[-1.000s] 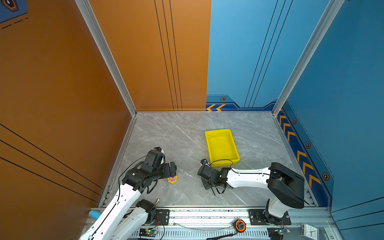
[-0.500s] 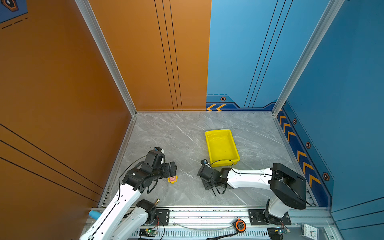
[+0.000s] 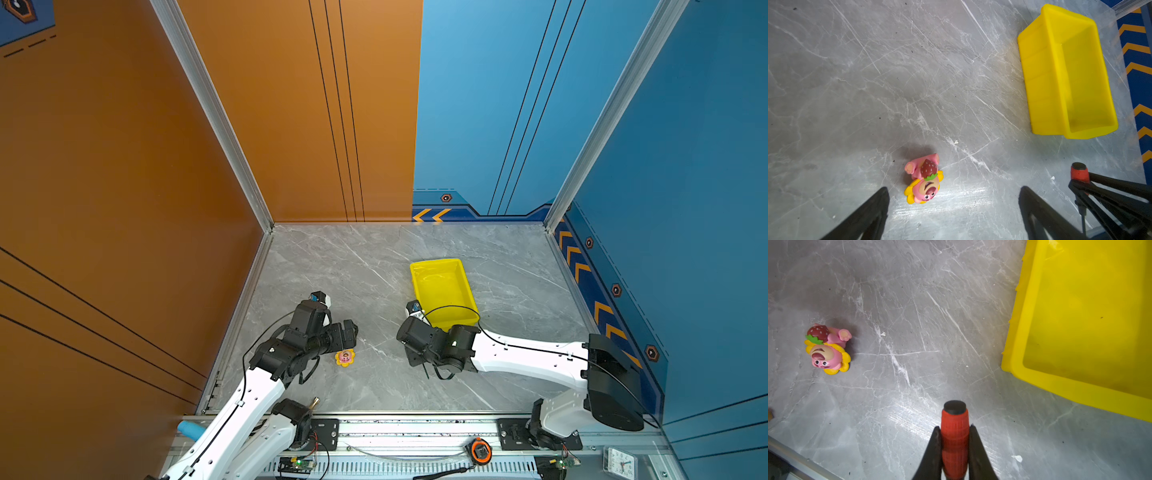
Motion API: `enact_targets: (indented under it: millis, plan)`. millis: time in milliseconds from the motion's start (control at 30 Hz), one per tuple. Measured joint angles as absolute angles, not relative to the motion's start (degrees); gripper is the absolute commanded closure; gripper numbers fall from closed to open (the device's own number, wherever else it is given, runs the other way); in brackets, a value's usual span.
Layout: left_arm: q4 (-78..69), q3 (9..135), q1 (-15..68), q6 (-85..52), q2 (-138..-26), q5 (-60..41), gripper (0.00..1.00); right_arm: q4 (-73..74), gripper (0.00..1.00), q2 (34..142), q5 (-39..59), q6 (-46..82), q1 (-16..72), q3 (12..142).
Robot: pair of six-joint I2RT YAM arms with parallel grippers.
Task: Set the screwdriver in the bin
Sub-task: 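Lift the screwdriver over the yellow bin with the right gripper while the left arm rises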
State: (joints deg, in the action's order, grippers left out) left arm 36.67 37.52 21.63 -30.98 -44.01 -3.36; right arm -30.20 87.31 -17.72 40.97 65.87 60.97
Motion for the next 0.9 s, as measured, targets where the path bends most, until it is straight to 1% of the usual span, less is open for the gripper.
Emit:
enact_targets:
  millis: [200,300,600,767,900]
  plan:
    - [32.56,37.52,21.39,-30.81,-44.86,-5.08,0.02,-35.48,1.0,86.65,-21.82,41.3,65.65,67.24]
    - [31.4,37.52,21.41,-29.65,-45.25,-5.61,0.02,-36.77,1.0,86.37,-22.46,40.25,63.51,70.3]
    - [27.86,37.67,21.8,-24.69,-46.85,-6.5,0.02,-38.83,1.0,86.43,-20.78,32.03,49.08,77.65]
    - [25.5,38.13,24.53,-20.84,-47.59,-8.73,0.02,-39.27,1.0,88.38,-18.26,26.5,40.23,81.76]
    - [23.62,39.57,27.16,-19.0,-50.22,-9.47,0.02,-39.2,1.0,91.57,-16.71,22.83,35.03,83.9]
